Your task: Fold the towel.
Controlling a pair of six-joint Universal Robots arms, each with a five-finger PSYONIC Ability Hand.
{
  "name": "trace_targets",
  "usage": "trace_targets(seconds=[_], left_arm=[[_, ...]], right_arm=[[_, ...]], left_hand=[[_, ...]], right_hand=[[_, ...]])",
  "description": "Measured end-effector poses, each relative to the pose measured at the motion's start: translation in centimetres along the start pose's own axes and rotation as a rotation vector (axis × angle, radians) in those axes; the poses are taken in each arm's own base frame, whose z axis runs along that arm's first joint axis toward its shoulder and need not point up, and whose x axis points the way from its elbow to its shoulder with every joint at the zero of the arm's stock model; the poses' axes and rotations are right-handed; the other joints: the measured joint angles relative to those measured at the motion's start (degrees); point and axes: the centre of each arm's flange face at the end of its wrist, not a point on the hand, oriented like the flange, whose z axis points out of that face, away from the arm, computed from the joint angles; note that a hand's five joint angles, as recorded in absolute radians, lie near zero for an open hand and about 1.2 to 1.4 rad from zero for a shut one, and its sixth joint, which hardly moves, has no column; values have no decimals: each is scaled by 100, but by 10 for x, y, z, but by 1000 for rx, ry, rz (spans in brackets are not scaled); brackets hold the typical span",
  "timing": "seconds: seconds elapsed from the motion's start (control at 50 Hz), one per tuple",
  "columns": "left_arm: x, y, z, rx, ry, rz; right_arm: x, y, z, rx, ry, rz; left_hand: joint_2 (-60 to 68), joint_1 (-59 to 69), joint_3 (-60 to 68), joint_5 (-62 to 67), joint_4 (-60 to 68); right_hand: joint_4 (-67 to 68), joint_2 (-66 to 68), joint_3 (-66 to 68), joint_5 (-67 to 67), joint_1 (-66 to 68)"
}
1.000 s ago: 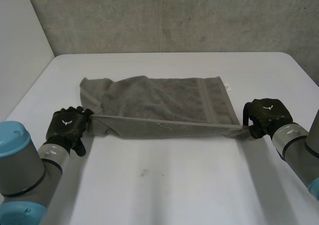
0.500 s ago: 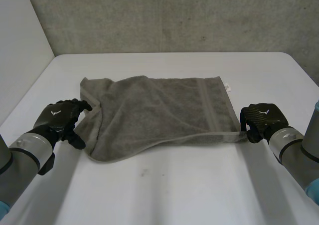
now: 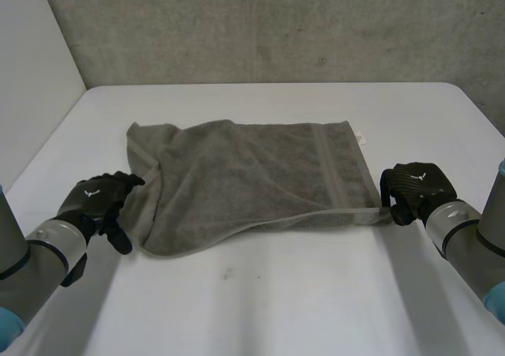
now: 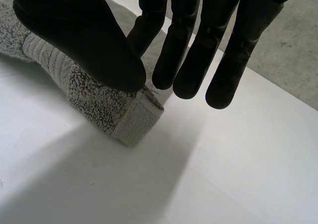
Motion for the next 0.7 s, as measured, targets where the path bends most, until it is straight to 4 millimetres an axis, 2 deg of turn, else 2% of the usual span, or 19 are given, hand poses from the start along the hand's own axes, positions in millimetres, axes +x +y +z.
trace_targets(seconds=[0.12,0.3,0.52,0.7], left_arm=[[1,6,10,41,16,103],[1,11,24,104,37,170],[2,20,30,77,47,163],[4,24,28,58,55,159]], right_arm=[[0,0,0,-1,0,0],[0,0,0,-2,-1,0],[0,1,0,-2,-1,-1],[0,2,0,-5,-2,-2]], left_hand=[[119,104,103,94,113],[227,214,210,201,222],[413,399,402,389,412],[417,400,402,390,413]], right_hand=[[0,0,0,0,0],[0,0,0,0,0],[0,0,0,0,0],[0,0,0,0,0]])
